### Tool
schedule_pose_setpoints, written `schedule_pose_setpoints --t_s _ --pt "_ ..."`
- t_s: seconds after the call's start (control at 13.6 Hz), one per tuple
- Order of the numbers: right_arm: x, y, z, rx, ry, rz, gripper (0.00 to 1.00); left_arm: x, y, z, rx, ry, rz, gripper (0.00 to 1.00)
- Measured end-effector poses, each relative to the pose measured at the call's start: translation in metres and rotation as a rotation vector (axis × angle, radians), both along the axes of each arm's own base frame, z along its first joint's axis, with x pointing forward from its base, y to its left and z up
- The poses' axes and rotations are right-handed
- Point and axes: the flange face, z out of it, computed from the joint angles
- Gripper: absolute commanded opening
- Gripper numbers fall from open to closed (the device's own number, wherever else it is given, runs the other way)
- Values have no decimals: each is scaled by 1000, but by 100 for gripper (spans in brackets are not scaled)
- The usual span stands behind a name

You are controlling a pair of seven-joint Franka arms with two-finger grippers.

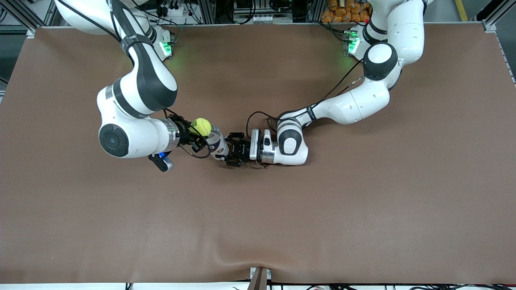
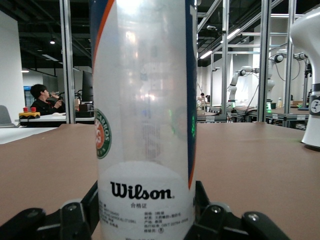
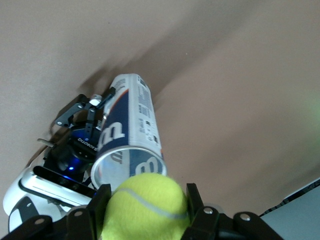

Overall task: Insert tennis ball vertically with right arm
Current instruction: 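Push the ball into the tube and open the right gripper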

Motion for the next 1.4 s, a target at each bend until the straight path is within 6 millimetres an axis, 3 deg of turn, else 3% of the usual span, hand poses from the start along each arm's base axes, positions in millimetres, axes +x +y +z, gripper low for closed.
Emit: schedule_pose_setpoints --t_s 0.29,0.88,1.32,1.4 --pt "-9 22 -9 1 -11 19 0 10 11 1 2 9 8 73" --pt "-5 32 -8 15 -68 4 0 10 11 0 0 9 7 73" --pt "1 39 -22 14 -97 -24 0 10 11 0 -1 11 8 73" --pt "2 39 -24 14 -100 -27 11 10 11 0 -1 11 8 73"
